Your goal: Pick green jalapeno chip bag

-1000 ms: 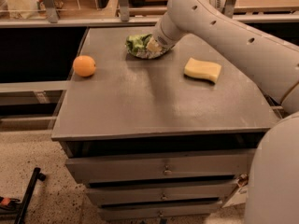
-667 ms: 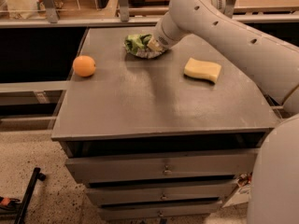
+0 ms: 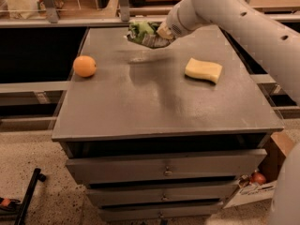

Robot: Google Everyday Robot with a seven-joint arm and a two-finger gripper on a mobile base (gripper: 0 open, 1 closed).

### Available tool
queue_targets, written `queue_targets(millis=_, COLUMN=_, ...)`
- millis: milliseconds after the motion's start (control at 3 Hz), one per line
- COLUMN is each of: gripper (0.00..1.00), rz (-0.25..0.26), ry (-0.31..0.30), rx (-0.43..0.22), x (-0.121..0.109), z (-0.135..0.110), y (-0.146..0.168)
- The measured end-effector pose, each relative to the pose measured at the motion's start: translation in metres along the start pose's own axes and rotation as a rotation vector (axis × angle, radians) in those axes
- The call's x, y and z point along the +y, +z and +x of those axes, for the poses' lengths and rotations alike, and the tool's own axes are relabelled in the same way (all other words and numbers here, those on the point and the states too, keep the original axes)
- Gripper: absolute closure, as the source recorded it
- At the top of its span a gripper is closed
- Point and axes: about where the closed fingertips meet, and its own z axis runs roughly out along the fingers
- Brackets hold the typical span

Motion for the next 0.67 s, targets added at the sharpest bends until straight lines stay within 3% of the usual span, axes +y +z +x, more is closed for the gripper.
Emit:
queue_targets(millis=333, gripper=1.00, rz=0.034, ry=-0.003, rx=-0.038, x=-0.0170, z=-0.0160, y=-0.0284)
queue_targets(millis=667, gripper=1.00, rz=0.037, ry=-0.003, rx=-0.040, x=-0.0183, z=-0.0169, y=-0.0302)
